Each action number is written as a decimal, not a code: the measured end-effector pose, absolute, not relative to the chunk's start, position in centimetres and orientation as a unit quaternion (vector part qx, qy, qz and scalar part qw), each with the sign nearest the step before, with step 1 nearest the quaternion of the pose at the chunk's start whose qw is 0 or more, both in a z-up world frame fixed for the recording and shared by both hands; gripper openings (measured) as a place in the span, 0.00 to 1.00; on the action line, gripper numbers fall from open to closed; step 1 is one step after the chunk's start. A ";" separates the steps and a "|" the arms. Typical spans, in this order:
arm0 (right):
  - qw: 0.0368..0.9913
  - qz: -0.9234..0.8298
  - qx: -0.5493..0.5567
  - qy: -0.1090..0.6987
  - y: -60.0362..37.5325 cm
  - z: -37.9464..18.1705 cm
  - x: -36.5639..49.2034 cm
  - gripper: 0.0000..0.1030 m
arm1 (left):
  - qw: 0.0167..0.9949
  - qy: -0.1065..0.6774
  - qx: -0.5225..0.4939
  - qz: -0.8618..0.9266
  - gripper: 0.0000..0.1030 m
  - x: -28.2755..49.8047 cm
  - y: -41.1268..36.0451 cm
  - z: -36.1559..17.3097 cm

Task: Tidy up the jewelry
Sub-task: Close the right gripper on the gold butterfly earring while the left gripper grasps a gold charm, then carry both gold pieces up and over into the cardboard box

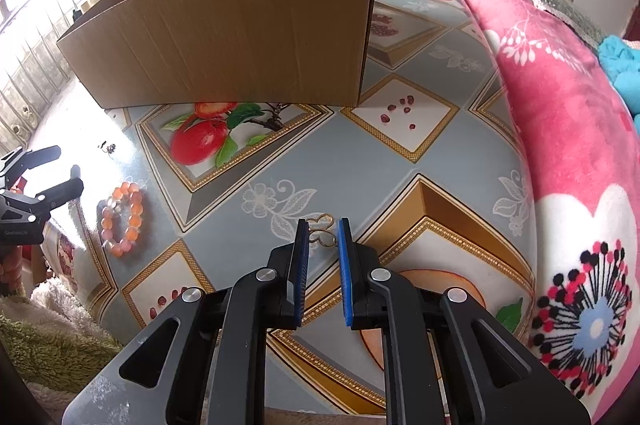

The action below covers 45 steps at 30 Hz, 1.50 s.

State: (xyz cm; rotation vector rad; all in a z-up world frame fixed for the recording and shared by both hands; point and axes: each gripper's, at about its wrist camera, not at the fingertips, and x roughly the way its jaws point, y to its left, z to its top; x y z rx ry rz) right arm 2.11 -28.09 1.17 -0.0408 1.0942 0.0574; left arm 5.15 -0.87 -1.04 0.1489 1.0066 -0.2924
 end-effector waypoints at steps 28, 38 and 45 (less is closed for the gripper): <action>0.856 0.032 -0.011 0.516 -28.0 1.2 2.4 0.12 | 0.860 0.473 0.095 -0.168 0.20 8.1 -2.3 -1.7; 0.856 0.033 -0.010 0.516 -28.2 1.1 2.5 0.12 | 0.859 0.469 0.112 -0.173 0.13 8.3 -3.6 -1.8; 0.858 0.032 -0.009 0.513 -28.3 1.2 2.6 0.12 | 0.860 0.467 0.110 -0.174 0.12 8.2 -4.5 -2.0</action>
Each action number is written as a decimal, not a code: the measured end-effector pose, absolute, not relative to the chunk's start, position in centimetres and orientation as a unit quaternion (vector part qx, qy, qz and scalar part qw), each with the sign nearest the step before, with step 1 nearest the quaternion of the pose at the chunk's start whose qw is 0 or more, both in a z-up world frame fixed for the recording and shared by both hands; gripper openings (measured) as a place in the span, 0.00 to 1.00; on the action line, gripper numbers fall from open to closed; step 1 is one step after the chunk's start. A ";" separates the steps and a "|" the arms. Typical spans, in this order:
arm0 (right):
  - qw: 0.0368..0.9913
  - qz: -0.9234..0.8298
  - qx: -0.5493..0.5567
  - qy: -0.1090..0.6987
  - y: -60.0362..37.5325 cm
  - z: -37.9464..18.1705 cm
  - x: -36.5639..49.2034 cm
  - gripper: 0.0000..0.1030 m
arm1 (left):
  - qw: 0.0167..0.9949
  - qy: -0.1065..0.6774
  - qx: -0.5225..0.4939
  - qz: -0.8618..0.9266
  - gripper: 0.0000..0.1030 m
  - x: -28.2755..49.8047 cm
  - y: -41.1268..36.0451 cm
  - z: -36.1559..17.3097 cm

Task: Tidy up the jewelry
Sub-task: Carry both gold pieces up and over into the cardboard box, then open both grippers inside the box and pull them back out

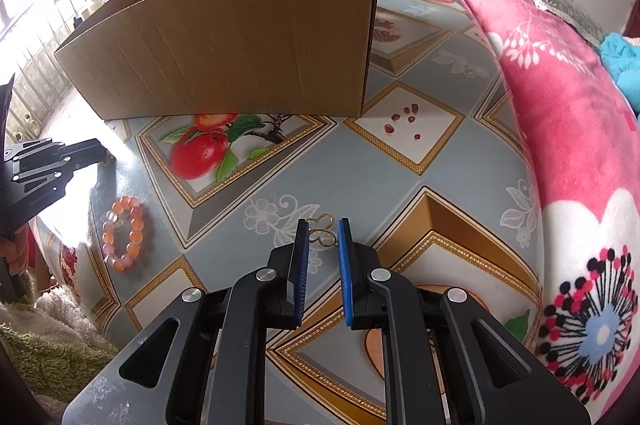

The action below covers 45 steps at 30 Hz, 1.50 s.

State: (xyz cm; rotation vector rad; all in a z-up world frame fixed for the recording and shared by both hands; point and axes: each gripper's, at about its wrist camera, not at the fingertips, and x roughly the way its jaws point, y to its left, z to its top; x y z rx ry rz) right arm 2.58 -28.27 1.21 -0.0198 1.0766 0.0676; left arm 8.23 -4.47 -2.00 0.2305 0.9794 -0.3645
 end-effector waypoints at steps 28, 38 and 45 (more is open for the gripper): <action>0.942 0.128 -0.010 0.309 -24.9 14.7 5.8 0.12 | 0.899 0.345 0.008 -0.271 0.12 13.5 -3.7 11.7; 0.913 0.153 -0.010 0.377 -22.9 9.6 13.1 0.12 | 0.861 0.436 -0.013 -0.261 0.12 21.0 -6.7 6.8; 0.912 0.143 -0.007 0.385 -23.5 8.6 13.9 0.16 | 0.848 0.466 -0.051 -0.246 0.17 23.3 -6.1 5.9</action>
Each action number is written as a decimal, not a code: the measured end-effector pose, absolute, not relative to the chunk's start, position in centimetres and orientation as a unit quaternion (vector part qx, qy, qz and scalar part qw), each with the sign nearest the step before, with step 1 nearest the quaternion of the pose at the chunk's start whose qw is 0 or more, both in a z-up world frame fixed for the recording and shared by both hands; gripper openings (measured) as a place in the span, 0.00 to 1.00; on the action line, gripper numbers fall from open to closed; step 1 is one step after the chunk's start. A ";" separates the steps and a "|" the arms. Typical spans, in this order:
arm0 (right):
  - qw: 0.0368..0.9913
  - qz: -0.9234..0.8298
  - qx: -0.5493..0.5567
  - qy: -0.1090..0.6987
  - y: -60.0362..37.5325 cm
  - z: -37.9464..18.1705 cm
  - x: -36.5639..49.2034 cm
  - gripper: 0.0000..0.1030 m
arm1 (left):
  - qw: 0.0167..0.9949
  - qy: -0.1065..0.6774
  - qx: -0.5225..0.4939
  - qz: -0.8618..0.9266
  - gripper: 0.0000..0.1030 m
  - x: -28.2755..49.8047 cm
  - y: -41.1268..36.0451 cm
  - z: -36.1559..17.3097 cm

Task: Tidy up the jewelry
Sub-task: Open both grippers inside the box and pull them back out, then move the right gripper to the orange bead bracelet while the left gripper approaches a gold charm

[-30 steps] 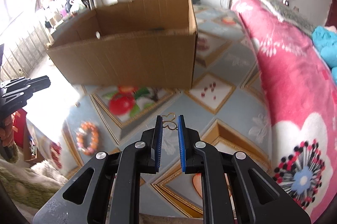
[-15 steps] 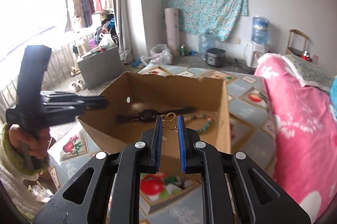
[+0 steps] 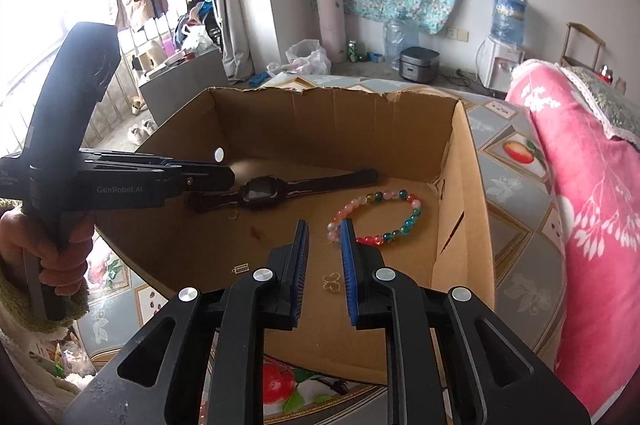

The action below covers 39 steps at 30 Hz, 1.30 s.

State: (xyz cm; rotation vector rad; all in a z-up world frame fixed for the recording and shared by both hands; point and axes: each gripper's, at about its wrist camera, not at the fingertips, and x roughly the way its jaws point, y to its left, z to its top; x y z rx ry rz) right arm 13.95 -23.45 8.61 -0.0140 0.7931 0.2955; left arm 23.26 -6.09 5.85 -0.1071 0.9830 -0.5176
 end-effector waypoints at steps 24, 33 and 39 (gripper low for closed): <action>0.942 0.078 0.024 0.325 -27.2 13.2 5.7 0.46 | 0.893 0.383 -0.071 -0.225 0.42 14.6 -0.3 10.7; 0.923 0.084 0.049 0.373 -27.4 11.3 1.9 0.49 | 0.888 0.422 -0.023 -0.181 0.81 8.5 1.2 8.5; 0.880 0.130 0.045 0.454 -23.2 6.4 1.7 0.47 | 0.859 0.500 0.034 -0.109 0.82 7.8 0.1 2.7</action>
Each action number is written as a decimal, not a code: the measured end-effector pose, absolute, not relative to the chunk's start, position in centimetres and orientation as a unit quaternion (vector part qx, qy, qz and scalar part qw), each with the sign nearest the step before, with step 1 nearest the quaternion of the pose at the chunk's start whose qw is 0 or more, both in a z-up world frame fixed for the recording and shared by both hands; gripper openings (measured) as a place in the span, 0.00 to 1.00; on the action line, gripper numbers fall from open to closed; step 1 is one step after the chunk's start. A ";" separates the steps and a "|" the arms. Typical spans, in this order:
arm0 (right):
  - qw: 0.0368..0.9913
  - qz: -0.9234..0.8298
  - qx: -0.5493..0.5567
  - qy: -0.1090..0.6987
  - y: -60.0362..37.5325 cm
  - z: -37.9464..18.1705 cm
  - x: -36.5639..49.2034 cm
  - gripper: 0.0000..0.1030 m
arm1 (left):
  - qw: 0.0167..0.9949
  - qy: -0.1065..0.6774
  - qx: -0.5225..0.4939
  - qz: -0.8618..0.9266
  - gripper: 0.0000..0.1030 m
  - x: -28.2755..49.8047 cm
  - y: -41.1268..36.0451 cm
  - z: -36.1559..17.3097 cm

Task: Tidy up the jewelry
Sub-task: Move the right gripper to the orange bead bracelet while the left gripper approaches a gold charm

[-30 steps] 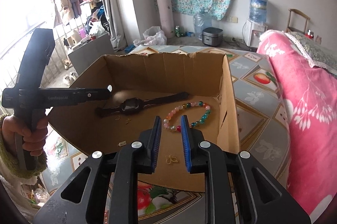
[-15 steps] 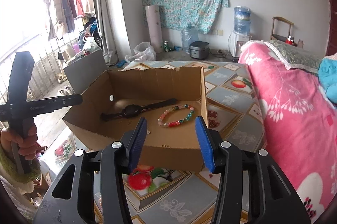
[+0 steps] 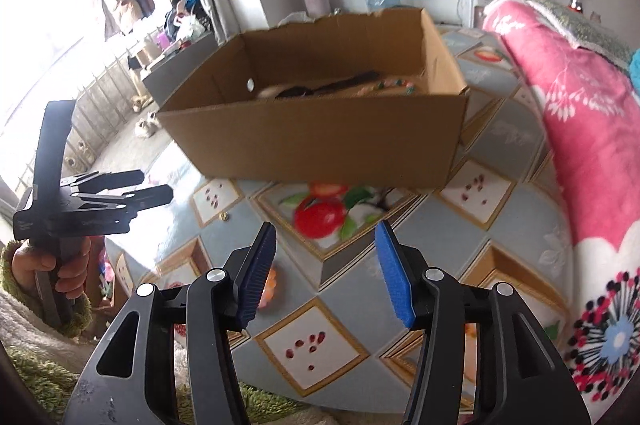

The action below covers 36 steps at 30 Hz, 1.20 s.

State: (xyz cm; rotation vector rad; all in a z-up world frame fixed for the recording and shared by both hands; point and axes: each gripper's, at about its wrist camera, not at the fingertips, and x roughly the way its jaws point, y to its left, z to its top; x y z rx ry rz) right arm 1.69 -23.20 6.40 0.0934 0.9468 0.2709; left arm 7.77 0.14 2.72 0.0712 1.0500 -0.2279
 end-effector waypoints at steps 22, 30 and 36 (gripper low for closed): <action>0.824 0.164 -0.030 0.541 -16.9 0.8 3.4 0.28 | 0.829 0.550 0.063 -0.083 0.84 9.1 -0.1 -2.4; 0.824 0.157 -0.046 0.542 -16.1 0.4 3.6 0.16 | 0.830 0.549 0.063 -0.083 0.88 9.3 -0.2 -2.6; 0.827 0.151 -0.054 0.538 -16.3 0.4 3.8 0.09 | 0.831 0.547 0.064 -0.084 0.90 9.3 -0.4 -2.7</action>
